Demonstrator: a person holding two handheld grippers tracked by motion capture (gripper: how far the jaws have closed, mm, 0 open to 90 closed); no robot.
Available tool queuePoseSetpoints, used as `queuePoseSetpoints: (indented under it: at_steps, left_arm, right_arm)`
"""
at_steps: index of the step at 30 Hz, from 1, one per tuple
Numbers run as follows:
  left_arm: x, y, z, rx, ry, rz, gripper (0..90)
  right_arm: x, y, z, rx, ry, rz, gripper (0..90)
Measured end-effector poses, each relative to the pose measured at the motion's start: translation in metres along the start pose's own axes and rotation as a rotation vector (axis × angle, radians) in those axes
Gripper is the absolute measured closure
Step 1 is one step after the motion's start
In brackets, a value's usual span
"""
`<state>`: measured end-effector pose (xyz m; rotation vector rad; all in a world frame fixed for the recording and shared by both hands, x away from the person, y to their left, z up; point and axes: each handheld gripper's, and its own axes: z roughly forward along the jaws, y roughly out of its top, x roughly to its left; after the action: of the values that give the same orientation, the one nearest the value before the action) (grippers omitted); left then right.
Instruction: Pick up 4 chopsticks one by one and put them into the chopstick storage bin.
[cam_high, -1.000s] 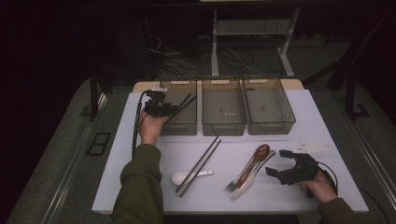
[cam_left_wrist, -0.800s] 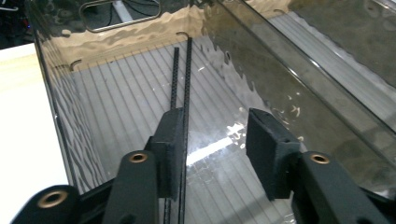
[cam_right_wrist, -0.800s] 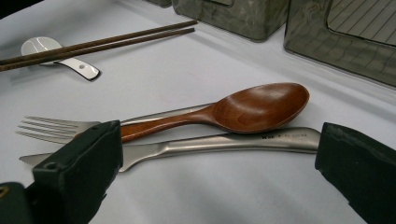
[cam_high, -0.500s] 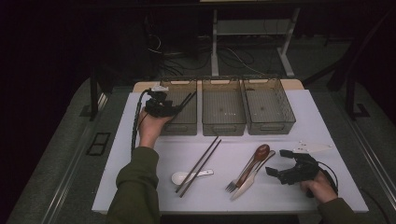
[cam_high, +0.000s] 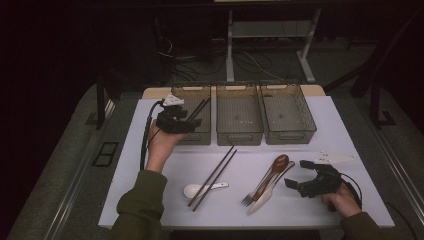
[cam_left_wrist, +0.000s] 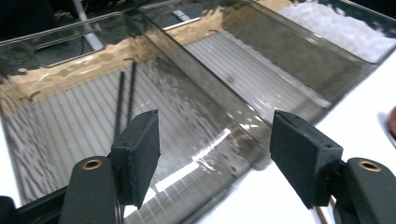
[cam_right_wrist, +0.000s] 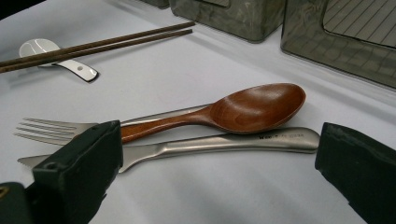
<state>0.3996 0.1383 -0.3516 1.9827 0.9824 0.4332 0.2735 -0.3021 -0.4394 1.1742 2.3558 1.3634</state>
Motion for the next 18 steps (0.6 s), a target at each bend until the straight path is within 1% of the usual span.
queuePoseSetpoints:
  at_steps: [1,4,6,8,9,10,11,12,14,15,18]
  left_arm:
    - [-0.004,-0.002,-0.002,-0.012,0.002,0.002,31.3]
    - [-0.011,-0.006,-0.006,-0.017,-0.011,0.014,29.0]
    - [-0.017,-0.009,-0.009,-0.021,-0.018,0.011,27.7]
    - [-0.021,-0.011,-0.012,-0.018,-0.024,0.023,26.5]
    - [-0.024,-0.012,-0.013,-0.028,-0.027,0.020,26.2]
    - [-0.026,-0.014,-0.015,-0.028,-0.029,0.026,25.8]
    - [-0.029,-0.015,-0.016,-0.036,-0.030,0.018,25.3]
    - [-0.030,-0.016,-0.017,-0.033,-0.031,0.025,24.8]
    - [-0.035,-0.019,-0.019,-0.040,-0.035,0.017,24.0]
    - [-0.036,-0.021,-0.020,-0.034,-0.035,0.025,23.8]
    - [-0.043,-0.028,-0.021,-0.047,-0.045,0.013,23.2]
  right_arm:
    - [0.000,0.000,0.000,0.000,0.000,0.000,0.8]
    - [0.000,0.000,0.000,-0.001,0.001,-0.001,0.8]
    - [0.000,0.000,0.000,-0.002,0.000,-0.001,0.8]
    - [0.001,0.000,0.000,0.004,0.003,0.011,0.8]
    - [0.000,0.000,0.000,-0.002,0.000,0.000,0.8]
    - [0.000,0.000,0.000,-0.001,0.000,0.003,0.8]
    - [-0.001,0.000,0.000,-0.008,-0.003,-0.009,0.8]
    - [0.000,0.000,-0.001,-0.001,0.000,-0.002,0.8]
    - [0.000,0.000,-0.001,-0.001,0.000,-0.002,0.8]
    - [0.000,0.000,-0.001,0.004,0.002,-0.002,0.8]
    - [0.000,0.000,-0.001,0.002,0.001,0.002,0.8]
